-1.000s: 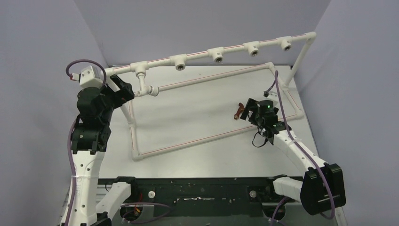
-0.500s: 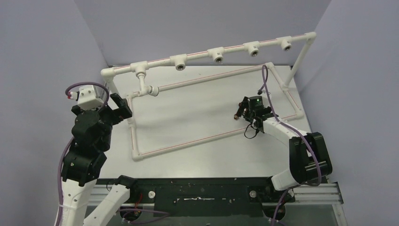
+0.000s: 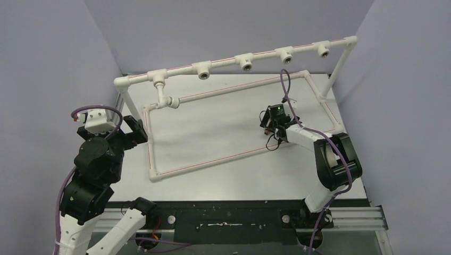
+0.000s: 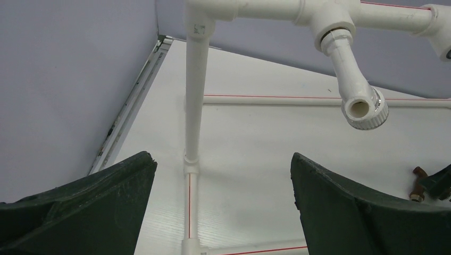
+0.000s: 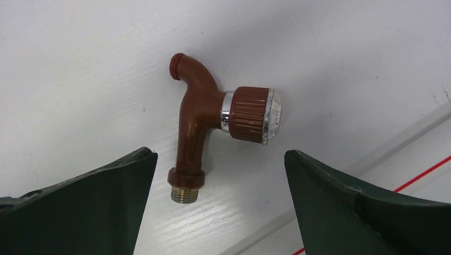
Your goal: Install the water faucets
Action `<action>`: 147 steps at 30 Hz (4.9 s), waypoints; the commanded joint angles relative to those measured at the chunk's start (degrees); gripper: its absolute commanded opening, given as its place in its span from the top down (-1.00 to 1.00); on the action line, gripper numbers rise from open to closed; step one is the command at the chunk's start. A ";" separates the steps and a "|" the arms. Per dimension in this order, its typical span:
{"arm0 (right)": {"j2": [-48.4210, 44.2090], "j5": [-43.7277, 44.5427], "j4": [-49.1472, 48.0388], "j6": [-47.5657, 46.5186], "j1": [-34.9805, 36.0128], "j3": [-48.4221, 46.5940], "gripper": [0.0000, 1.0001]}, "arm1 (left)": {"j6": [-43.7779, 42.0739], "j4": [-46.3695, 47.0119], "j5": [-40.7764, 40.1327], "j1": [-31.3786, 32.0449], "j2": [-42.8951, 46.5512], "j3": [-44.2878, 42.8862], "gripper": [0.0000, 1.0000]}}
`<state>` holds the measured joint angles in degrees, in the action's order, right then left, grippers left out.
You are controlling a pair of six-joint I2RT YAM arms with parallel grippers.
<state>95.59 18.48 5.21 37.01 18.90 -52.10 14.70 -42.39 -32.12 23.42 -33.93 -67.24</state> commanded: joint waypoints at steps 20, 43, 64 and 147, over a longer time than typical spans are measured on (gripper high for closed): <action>9.13 8.25 -1.60 -1.61 0.96 -7.42 -0.75 | -2.57 1.38 -3.83 4.00 3.04 -1.68 -0.95; 0.20 0.20 -4.64 -5.81 1.01 -1.42 0.53 | -0.66 -3.43 0.81 4.09 0.86 -7.33 -0.95; -35.98 -12.20 -11.43 -16.27 11.52 15.45 0.55 | 5.70 -8.10 17.08 4.09 -0.27 -10.04 -0.95; -27.20 -58.69 -39.31 -73.74 46.89 9.31 0.48 | 18.52 23.89 85.43 4.09 -3.06 22.56 -0.05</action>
<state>67.75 -37.95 -27.51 -37.32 65.36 -40.32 31.92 -24.75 49.80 27.29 -37.65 -44.86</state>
